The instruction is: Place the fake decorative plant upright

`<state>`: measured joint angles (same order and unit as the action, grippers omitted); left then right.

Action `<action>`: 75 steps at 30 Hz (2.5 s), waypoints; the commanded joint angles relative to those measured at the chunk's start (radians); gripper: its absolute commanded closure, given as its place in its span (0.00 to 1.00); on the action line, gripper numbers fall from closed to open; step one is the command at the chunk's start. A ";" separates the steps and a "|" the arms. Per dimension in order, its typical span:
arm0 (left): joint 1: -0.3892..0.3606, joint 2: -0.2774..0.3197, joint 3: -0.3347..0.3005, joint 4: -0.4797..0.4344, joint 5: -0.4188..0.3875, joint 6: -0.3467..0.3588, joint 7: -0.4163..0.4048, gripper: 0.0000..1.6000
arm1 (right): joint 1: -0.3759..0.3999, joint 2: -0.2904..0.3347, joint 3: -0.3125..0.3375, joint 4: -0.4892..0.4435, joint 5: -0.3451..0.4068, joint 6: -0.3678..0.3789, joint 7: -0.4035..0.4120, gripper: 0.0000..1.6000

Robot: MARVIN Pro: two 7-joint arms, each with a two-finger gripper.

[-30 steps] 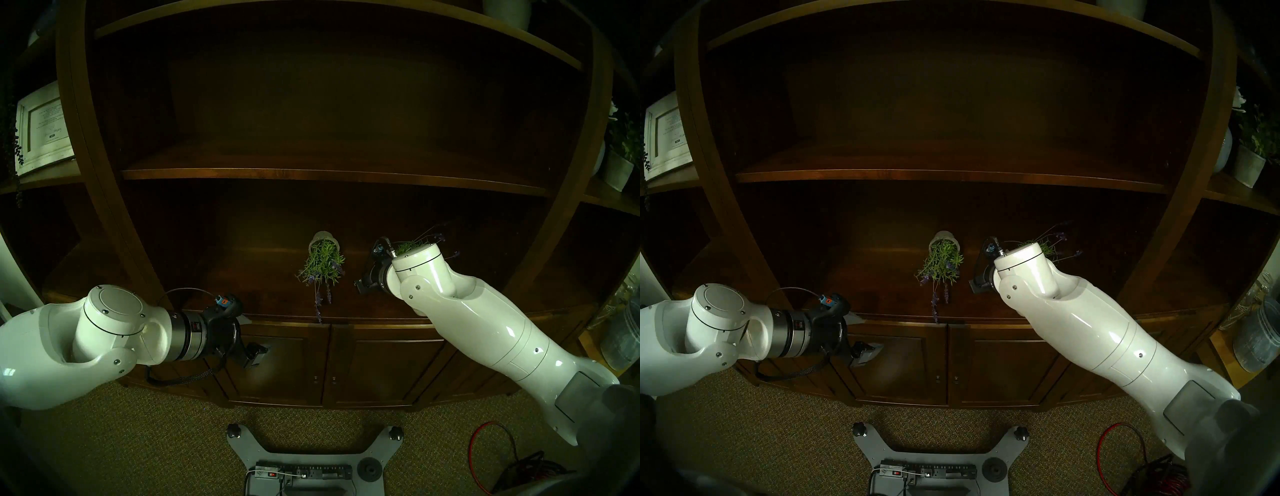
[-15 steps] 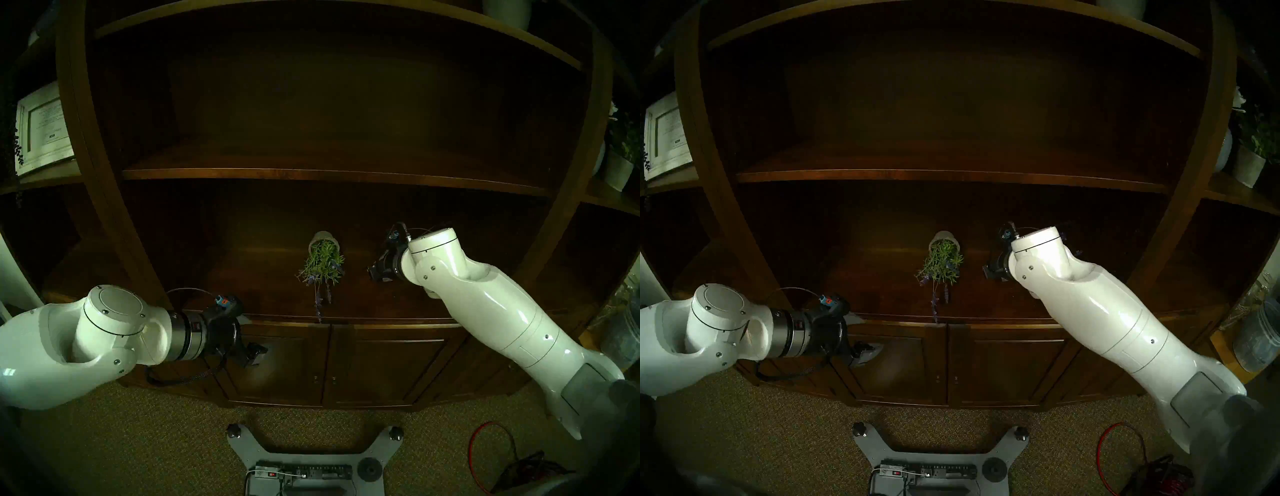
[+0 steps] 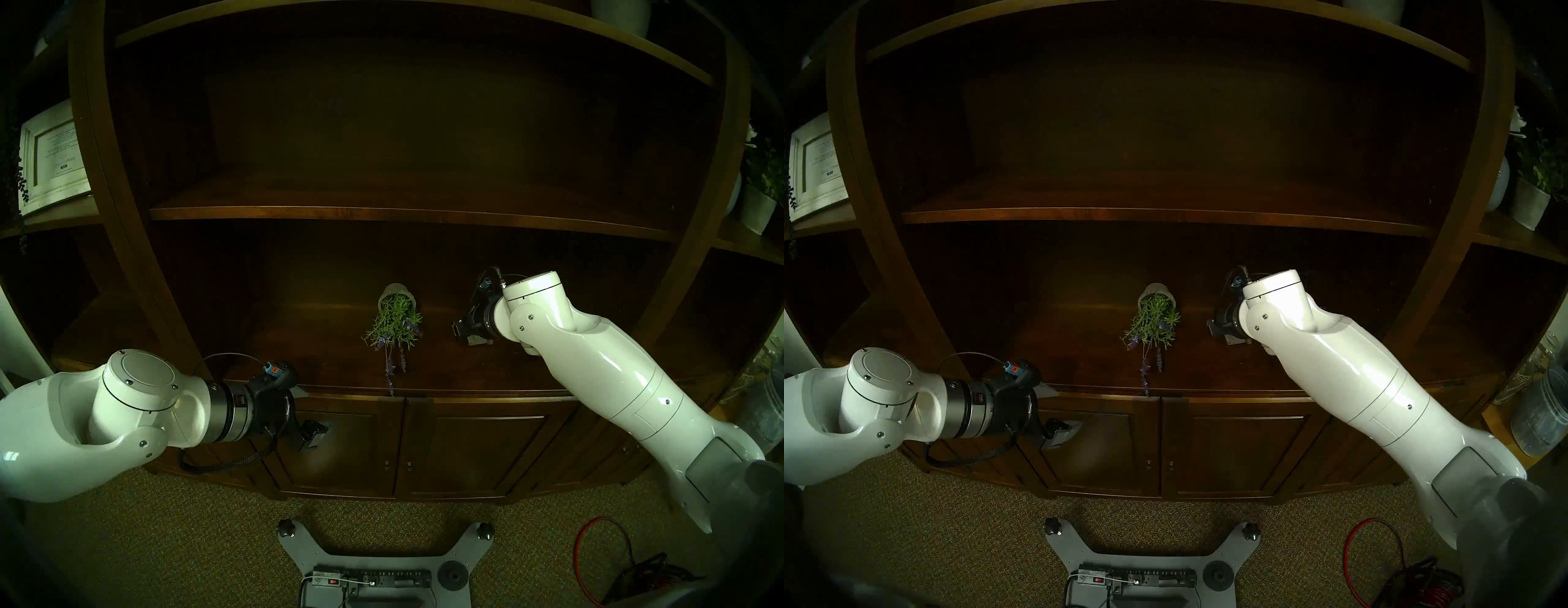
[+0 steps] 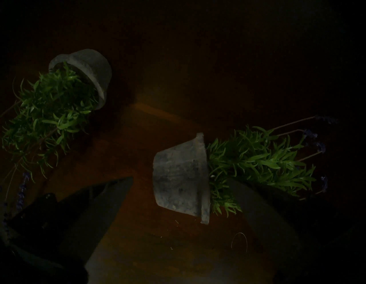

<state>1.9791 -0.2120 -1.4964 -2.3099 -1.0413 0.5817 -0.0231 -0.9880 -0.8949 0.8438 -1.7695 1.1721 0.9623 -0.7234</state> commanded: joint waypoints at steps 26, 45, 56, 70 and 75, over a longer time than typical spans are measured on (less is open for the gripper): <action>-0.014 0.001 -0.016 -0.006 0.000 -0.005 0.001 0.00 | 0.061 -0.033 -0.068 0.027 -0.025 -0.002 -0.029 0.00; -0.014 0.001 -0.016 -0.006 0.000 -0.005 0.001 0.00 | 0.057 -0.053 -0.204 0.000 -0.132 -0.002 -0.171 0.00; -0.014 0.001 -0.015 -0.006 0.000 -0.005 0.001 0.00 | 0.076 -0.050 -0.245 -0.055 -0.180 -0.002 -0.191 0.00; -0.014 0.001 -0.015 -0.006 0.000 -0.005 0.001 0.00 | 0.073 -0.037 -0.266 -0.083 -0.194 -0.002 -0.172 0.00; -0.014 0.001 -0.016 -0.006 0.000 -0.005 0.001 0.00 | 0.073 -0.032 -0.265 -0.089 -0.187 -0.002 -0.162 0.00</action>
<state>1.9791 -0.2120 -1.4964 -2.3098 -1.0413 0.5818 -0.0231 -0.9494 -0.9352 0.5633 -1.8284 1.0006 0.9622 -0.8606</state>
